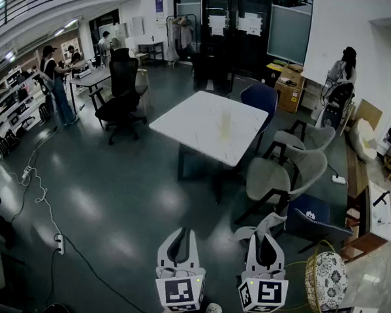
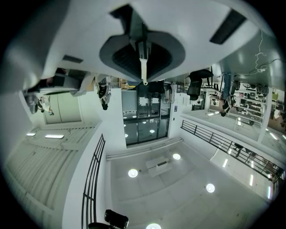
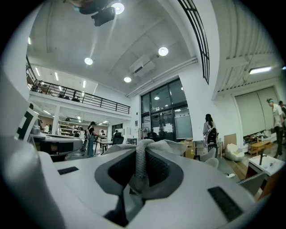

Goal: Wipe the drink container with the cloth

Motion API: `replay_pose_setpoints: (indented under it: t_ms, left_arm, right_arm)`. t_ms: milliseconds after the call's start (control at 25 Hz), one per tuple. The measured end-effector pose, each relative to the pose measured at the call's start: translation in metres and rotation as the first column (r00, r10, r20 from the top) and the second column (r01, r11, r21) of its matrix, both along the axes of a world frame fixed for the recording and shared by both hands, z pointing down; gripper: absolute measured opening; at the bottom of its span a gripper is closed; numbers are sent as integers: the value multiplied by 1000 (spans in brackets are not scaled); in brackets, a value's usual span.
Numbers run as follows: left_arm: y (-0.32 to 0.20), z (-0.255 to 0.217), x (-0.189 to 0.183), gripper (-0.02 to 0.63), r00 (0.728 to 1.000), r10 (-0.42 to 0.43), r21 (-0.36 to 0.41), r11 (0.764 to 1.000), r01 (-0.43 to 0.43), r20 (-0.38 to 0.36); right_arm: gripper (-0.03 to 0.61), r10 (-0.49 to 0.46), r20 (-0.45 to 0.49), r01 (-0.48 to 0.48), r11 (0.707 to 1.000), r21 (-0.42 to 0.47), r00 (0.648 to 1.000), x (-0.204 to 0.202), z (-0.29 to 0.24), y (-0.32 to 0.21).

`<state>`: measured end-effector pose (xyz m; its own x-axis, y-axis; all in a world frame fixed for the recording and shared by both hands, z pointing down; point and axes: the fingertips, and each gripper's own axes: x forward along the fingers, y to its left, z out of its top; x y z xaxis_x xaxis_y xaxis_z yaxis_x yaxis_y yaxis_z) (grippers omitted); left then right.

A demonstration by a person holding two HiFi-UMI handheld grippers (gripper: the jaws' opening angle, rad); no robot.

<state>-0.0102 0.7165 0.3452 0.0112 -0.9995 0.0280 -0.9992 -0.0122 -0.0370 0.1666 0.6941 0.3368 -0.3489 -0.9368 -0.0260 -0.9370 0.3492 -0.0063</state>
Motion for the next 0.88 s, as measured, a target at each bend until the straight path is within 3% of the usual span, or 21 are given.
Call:
replay_pose_setpoints:
  t_ms: [400, 880]
  left_arm:
    - [-6, -5, 9, 43, 1000, 17, 13, 1000, -16, -24]
    - [-15, 8, 22, 43, 1000, 18, 10, 1000, -19, 22]
  right_arm:
    - [57, -2, 1, 2, 1000, -6, 1000, 3, 5, -4]
    - [57, -69, 0, 69, 997, -25, 998, 8, 16, -9]
